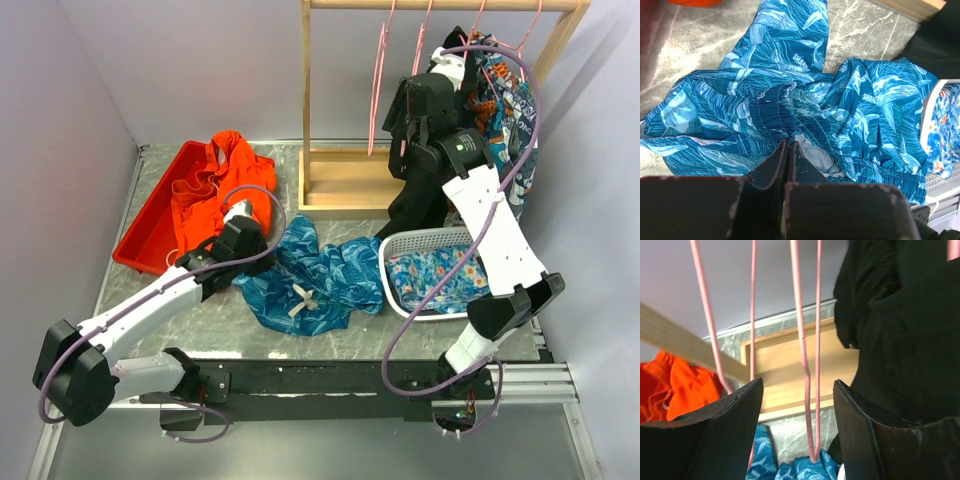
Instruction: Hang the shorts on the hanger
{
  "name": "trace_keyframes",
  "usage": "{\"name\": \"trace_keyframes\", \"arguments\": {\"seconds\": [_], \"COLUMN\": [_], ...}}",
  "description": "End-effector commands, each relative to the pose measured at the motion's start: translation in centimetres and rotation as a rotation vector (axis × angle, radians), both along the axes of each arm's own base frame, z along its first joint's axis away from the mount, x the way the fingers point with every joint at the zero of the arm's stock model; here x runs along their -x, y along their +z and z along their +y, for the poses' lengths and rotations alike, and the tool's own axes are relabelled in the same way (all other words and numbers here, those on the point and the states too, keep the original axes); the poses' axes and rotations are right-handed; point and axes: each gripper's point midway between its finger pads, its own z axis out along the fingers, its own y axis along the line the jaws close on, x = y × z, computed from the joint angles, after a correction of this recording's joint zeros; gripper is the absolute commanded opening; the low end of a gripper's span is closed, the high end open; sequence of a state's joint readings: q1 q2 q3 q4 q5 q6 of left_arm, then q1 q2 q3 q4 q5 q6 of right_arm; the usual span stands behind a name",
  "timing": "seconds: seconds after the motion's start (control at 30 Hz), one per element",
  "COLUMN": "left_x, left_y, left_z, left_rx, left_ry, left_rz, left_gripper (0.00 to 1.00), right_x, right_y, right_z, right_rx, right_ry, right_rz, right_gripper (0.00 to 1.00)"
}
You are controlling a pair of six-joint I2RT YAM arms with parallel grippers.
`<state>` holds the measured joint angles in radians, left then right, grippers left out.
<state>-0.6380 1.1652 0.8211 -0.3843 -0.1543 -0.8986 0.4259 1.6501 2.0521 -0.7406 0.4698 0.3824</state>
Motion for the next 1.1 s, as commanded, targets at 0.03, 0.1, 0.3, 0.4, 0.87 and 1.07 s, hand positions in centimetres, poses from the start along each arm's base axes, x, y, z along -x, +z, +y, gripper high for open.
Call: {"name": "trace_keyframes", "arguments": {"seconds": [0.03,0.1,0.3,0.4,0.87,1.07], "left_x": [-0.7,-0.7,-0.5,-0.5,-0.4,-0.3], "left_y": [3.0,3.0,3.2,3.3,3.5,3.4], "left_z": [-0.4,-0.4,-0.2,-0.2,-0.2,-0.2], "left_rx": [0.038,0.041,0.04,0.037,0.042,0.042], "left_ry": [-0.015,-0.016,-0.021,-0.021,-0.028,-0.03], "left_rz": [-0.076,-0.079,-0.088,-0.09,-0.104,-0.104], "left_gripper": [0.01,0.01,0.01,0.01,0.01,0.01], "right_x": [-0.9,-1.9,-4.0,-4.7,-4.7,-3.8], "right_y": [0.8,-0.3,-1.8,-1.8,-0.4,1.8], "right_z": [-1.7,-1.8,-1.9,-1.9,-2.9,-3.7], "right_rx": [0.015,0.015,0.029,0.035,0.087,0.12], "right_ry": [-0.048,-0.044,-0.015,-0.012,-0.026,-0.033], "right_rz": [-0.034,-0.006,0.019,0.015,-0.03,-0.09], "right_gripper": [0.64,0.62,0.57,0.56,0.0,0.0]}}
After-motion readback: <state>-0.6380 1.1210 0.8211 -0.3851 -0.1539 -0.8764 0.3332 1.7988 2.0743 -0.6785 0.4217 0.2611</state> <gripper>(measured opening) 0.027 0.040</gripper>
